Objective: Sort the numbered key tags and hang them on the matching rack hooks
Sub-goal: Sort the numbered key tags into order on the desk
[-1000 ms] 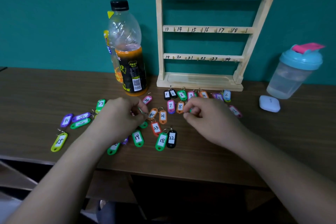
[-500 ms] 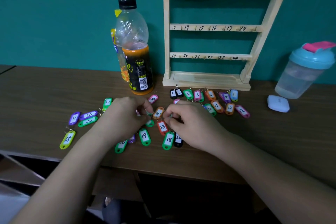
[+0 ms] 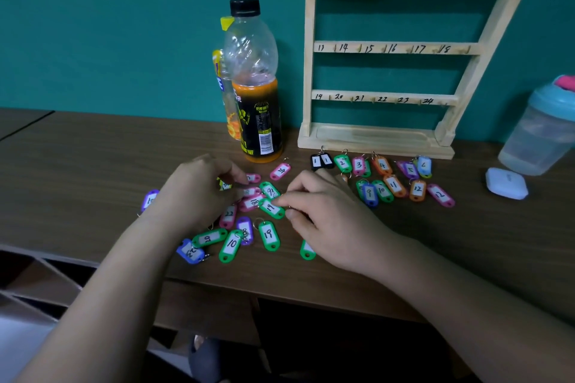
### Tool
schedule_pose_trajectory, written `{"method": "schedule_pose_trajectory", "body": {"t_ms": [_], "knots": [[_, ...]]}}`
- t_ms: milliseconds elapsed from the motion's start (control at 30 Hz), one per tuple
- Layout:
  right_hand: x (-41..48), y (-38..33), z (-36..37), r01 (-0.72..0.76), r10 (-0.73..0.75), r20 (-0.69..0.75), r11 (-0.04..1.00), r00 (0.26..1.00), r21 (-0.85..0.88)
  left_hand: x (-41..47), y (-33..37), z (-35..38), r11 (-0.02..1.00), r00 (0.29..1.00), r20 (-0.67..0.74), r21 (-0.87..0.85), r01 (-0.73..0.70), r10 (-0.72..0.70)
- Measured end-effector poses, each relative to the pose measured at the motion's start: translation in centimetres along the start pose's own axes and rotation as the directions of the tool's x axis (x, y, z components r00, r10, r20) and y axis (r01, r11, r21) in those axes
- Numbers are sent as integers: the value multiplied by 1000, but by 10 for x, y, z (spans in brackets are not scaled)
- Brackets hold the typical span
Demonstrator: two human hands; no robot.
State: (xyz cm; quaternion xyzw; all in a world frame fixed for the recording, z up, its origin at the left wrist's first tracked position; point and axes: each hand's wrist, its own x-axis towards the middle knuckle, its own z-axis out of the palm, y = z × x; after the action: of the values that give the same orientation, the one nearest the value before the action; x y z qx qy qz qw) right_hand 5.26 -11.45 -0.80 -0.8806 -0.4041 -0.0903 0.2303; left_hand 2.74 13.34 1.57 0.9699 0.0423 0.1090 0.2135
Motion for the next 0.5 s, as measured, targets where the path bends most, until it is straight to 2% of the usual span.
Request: {"method": "schedule_pose_trajectory", "body": {"t_ms": [133,367,500], "knots": [[1,-3,0,29,-25,51,996,998,-83,-1,0,1,1000,999,41,16,25,-25],[-1,-5,1,41,-40,8,999,999,-23,3,-8,0,998,998,33,-3,58,-58],[1,-5,3,39,-39,-15,999,999,-3,6,-13,-3,998,998,-16,-4,57,-57]]}}
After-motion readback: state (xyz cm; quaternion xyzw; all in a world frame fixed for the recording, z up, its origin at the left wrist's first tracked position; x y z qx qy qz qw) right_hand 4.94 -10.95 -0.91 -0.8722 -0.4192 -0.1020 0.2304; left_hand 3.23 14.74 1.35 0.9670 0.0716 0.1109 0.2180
